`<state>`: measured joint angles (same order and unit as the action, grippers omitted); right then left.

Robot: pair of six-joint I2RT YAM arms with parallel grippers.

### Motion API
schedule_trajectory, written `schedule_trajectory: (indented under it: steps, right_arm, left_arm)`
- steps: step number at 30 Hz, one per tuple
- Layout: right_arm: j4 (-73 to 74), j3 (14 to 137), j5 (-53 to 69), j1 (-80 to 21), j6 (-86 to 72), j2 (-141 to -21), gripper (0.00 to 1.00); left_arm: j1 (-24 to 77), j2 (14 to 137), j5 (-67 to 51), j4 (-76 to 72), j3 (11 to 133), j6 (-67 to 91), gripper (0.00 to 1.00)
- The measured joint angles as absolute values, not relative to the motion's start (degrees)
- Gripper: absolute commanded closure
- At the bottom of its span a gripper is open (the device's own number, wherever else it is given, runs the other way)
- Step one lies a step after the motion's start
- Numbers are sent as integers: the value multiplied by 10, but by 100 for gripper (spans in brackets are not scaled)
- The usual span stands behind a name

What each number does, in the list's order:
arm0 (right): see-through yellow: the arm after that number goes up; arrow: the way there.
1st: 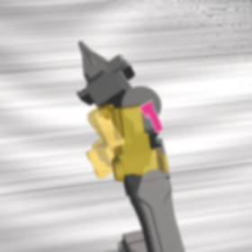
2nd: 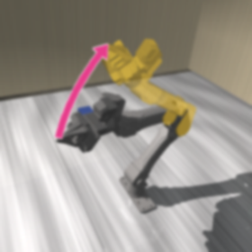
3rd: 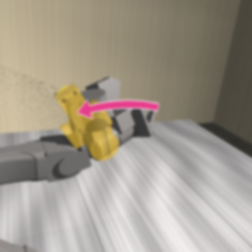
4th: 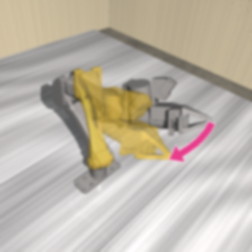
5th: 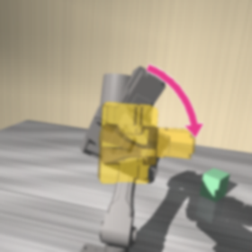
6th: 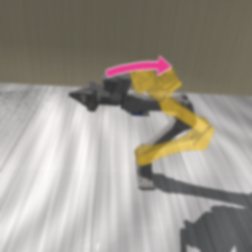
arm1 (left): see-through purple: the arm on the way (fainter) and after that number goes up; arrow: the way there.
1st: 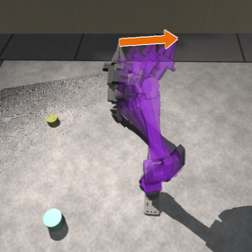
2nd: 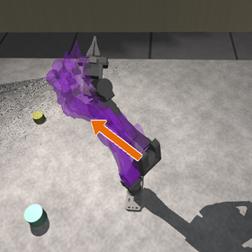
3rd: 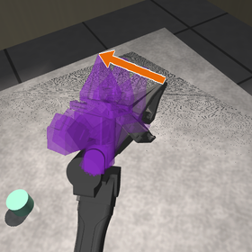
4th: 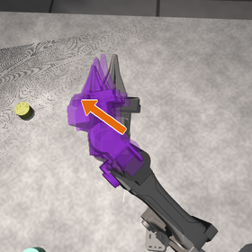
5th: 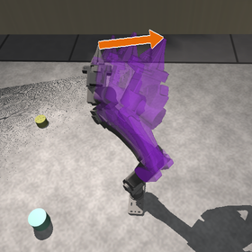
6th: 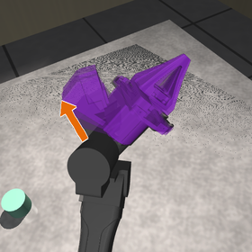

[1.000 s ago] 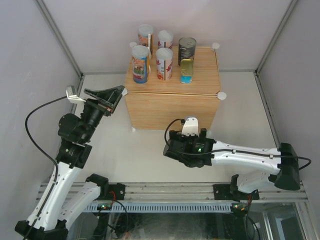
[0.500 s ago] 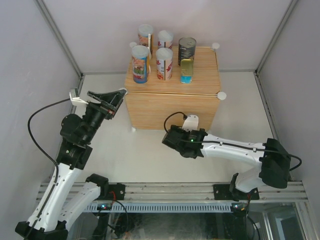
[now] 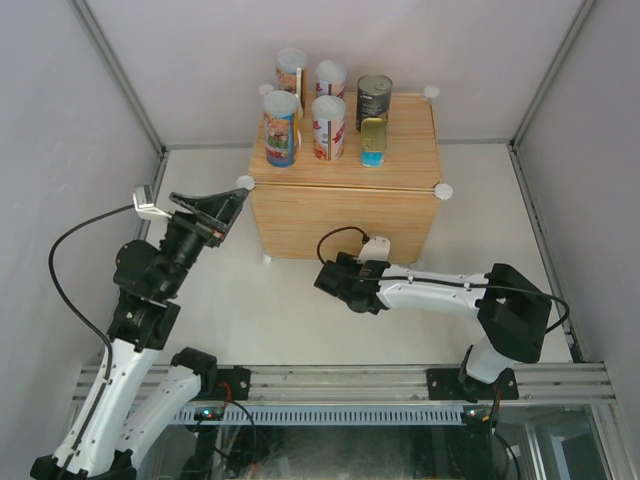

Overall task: Place and organize the canned foods onto the counter
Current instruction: Pick up the canned food from the center of the board.

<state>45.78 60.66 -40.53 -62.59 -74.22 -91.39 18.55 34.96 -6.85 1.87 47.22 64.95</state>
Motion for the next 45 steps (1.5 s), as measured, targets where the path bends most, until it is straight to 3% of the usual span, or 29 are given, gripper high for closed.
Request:
schedule_trajectory:
  steps: [15, 24, 32, 45]
  right_arm:
    - [435, 607, -401, -604, -772, -979, 6]
    - [418, 593, -405, -586, -770, -985, 16]
    - [396, 580, -404, -577, -753, -985, 20]
    - [375, 580, -402, -578, -724, -985, 51]
  left_arm:
    - [185, 326, -68, 35, 454, 632, 0]
    - [185, 317, -67, 40, 450, 628, 0]
    - [185, 313, -62, 45, 447, 623, 0]
    - [185, 300, -57, 57, 447, 622, 0]
